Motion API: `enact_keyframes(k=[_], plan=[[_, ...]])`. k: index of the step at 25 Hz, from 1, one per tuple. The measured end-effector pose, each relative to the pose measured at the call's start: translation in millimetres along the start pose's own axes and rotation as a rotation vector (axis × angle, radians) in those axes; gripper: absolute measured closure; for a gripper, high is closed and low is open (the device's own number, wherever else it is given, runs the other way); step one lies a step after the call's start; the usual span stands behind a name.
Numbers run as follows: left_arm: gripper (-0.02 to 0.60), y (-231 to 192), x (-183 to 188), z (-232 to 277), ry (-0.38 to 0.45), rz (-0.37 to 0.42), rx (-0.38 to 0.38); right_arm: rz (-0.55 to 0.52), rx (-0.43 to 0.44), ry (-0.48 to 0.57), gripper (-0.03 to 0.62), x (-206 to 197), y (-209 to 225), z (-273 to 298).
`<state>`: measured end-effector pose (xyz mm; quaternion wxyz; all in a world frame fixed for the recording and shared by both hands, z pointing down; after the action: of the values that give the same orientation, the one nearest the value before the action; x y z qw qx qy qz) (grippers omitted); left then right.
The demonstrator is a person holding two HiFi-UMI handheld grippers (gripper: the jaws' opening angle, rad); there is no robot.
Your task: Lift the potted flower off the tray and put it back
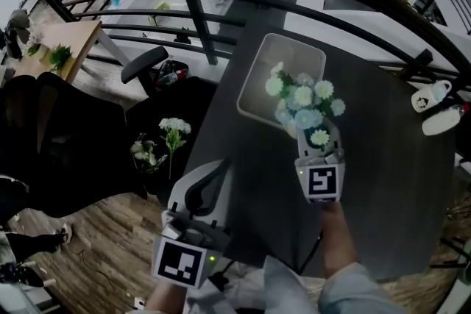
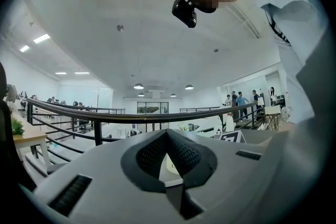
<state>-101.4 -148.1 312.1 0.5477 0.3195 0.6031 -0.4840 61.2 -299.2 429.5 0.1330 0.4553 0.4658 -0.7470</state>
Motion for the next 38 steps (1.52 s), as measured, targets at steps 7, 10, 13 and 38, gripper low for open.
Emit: enact_keyframes(k=[7, 10, 13, 38], plan=[[0.581, -9, -14, 5, -0.013, -0.02, 0.02, -0.02, 0.028, 0.006, 0.531, -20, -7, 26], [0.583, -9, -21, 6, -0.024, -0.034, 0.029, -0.014, 0.042, 0.0, 0.531, -28, -11, 33], [0.581, -9, -26, 7, -0.032, -0.04, 0.032, 0.011, 0.028, 0.002, 0.531, -33, -10, 38], [0.581, -11, -39, 18, -0.061, -0.045, 0.034, 0.118, 0.039, -0.019, 0.418, -45, -15, 61]])
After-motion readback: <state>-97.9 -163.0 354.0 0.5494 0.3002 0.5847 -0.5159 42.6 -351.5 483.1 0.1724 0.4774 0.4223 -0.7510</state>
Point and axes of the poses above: the fingertips, and each gripper's own axes: z forward along the fingers, y to its right, x out of its top, the point moved 5 cm from there along -z, backward along the fingers, and after that the axes turned 14 degrees about -z, right-handed, at the moved point
